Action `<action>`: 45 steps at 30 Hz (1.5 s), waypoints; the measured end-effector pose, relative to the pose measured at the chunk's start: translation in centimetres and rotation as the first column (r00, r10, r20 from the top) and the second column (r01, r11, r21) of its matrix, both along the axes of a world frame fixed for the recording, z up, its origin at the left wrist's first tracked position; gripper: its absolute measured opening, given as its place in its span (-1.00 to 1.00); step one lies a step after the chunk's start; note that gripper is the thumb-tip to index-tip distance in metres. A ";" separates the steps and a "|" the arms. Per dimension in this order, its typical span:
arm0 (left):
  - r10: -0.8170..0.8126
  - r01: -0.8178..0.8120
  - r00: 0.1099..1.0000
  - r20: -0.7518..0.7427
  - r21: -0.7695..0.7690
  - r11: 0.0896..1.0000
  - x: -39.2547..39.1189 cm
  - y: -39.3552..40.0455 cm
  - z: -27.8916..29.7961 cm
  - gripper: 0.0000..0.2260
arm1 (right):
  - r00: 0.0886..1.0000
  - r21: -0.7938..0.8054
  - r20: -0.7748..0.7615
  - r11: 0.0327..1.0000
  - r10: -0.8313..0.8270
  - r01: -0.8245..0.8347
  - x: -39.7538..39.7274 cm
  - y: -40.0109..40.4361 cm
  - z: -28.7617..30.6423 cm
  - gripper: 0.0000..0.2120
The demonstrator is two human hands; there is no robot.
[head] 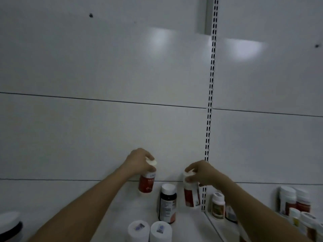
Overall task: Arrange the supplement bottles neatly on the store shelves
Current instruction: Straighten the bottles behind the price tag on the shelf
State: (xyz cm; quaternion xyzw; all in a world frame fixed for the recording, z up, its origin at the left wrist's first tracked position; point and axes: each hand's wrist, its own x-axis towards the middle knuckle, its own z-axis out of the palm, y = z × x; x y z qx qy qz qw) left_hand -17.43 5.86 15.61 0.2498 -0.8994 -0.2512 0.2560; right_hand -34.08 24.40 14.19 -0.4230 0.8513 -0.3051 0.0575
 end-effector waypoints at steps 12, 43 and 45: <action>-0.242 0.302 0.929 -0.282 0.192 0.934 -1.1 20.1 12.0 -0.76 | 0.741 -0.728 0.400 0.678 0.540 -0.101 -1.5 17.4 10.5 -0.71; -0.263 0.347 0.925 -0.274 0.327 0.879 -10.0 30.5 3.9 -0.70 | 0.786 -0.703 0.409 0.709 0.464 -0.053 -8.8 27.1 3.4 -0.81; -0.257 0.340 0.926 -0.276 0.319 0.885 -9.8 29.3 3.0 -0.69 | 0.790 -0.713 0.410 0.701 0.457 -0.036 -9.6 26.4 2.6 -0.76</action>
